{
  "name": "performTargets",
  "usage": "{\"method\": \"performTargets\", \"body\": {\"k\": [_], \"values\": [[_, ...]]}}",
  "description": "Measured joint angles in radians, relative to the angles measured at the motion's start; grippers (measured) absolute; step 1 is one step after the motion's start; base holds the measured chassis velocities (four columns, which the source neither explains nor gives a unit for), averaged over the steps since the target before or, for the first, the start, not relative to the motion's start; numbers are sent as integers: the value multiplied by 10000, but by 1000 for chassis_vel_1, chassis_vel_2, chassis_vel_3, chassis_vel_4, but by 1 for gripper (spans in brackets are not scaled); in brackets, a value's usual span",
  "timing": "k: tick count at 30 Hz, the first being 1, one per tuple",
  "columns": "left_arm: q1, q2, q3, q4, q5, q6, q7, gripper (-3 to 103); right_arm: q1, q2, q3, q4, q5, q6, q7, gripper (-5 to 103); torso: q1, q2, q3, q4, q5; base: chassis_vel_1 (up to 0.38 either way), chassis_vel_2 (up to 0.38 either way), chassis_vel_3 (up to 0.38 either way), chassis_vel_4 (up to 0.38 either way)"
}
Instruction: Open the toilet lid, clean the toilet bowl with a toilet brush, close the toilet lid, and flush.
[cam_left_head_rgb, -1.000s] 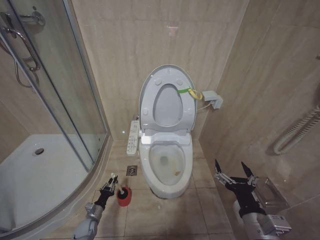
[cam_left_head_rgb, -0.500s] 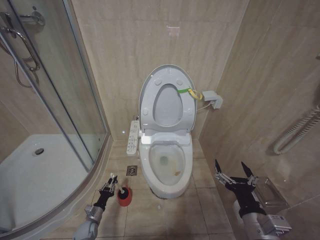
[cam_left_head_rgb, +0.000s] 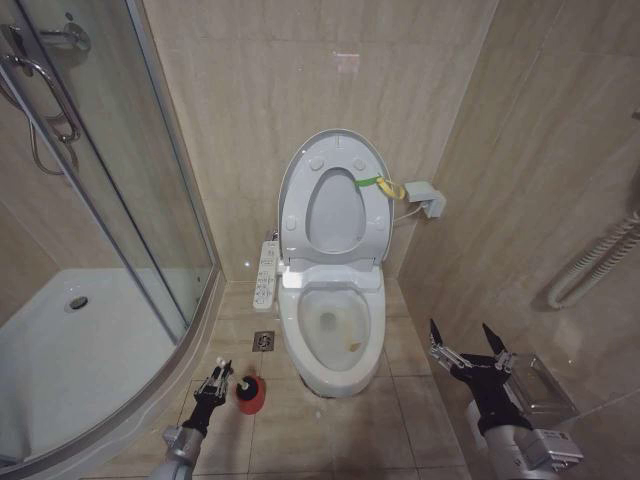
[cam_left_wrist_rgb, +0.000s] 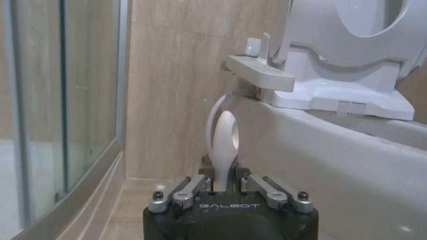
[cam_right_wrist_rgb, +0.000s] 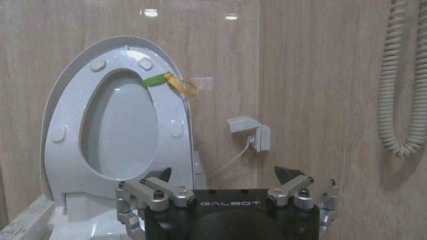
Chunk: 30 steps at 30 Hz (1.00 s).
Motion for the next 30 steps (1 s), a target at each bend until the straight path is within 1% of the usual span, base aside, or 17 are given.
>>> {"method": "performTargets", "body": {"k": [2,6,9,12,20,21,22,23,24,26,28,30], "values": [[323,43,-63,-420,42,23,-34,19,0,0,0,0,0,0,0,100,0,0,0,0,0,0,0,0,0],[576,78,-125,-743,38,36,-52,19,0,0,0,0,0,0,0,100,0,0,0,0,0,0,0,0,0],[892,101,-222,-1319,52,85,-82,19,0,0,0,0,0,0,0,100,0,0,0,-2,1,0,0,0,0],[1080,102,-292,-1616,99,152,-123,19,0,0,0,0,0,0,0,100,0,0,0,-2,0,0,0,0,0],[1280,104,-424,-1861,83,154,-119,19,0,0,0,0,0,0,0,100,0,0,0,-1,0,0,0,0,0],[1471,126,-455,-2269,24,196,-161,19,0,0,0,0,0,0,0,100,0,0,0,-1,-1,0,0,0,0],[1513,129,-462,-2355,10,200,-189,19,0,0,0,0,0,0,0,100,0,0,0,-2,-1,0,0,0,0],[1710,134,-506,-2724,-69,201,-323,19,0,0,0,0,0,0,0,100,0,0,0,-2,0,0,0,0,0],[1710,134,-506,-2724,-69,201,-323,19,0,0,0,0,0,0,0,100,0,0,0,-2,0,0,0,0,0],[2067,93,-593,-3259,-169,165,-467,19,0,0,0,0,0,0,0,100,0,0,0,1,0,0,0,0,0],[2152,80,-622,-3391,-169,146,-473,19,0,0,0,0,0,0,0,100,0,0,0,0,0,0,0,0,0],[2494,42,-696,-3855,-135,41,-463,19,0,0,0,0,0,0,0,100,0,0,0,-1,1,0,0,0,0]]}}
